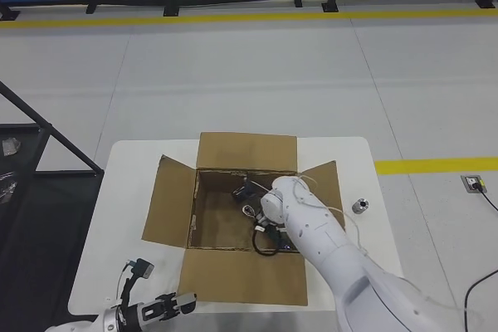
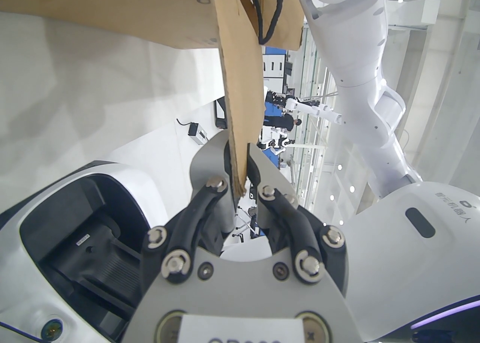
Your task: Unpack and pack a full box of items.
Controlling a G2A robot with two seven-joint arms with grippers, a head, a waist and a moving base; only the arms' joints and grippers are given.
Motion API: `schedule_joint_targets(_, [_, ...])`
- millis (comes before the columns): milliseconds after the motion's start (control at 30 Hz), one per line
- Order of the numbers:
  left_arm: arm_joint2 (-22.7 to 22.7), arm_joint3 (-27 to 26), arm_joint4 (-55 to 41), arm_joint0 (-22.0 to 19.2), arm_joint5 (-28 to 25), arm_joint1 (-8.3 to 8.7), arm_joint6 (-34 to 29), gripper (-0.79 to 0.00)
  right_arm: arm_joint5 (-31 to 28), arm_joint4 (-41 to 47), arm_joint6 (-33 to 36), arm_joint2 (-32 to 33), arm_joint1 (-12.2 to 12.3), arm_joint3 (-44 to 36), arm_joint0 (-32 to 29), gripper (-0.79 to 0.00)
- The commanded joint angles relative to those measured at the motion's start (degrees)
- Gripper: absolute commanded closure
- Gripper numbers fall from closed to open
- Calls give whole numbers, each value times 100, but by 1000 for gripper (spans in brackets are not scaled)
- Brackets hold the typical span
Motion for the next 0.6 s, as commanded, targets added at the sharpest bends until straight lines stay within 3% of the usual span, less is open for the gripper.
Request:
schedule_joint_targets(0, [4, -2, 3, -3, -9, 3, -6, 0, 7, -4, -4, -2, -14, 1, -14, -172])
schedule_joint_targets(200, [9, -3, -31, -5, -19, 13, -25, 0, 232, -109, 12, -45, -69, 22, -48, -139])
schedule_joint_targets(567, [26, 22, -103, -26, -26, 27, -47, 0, 449, -202, 124, -79, -169, 127, -53, -151])
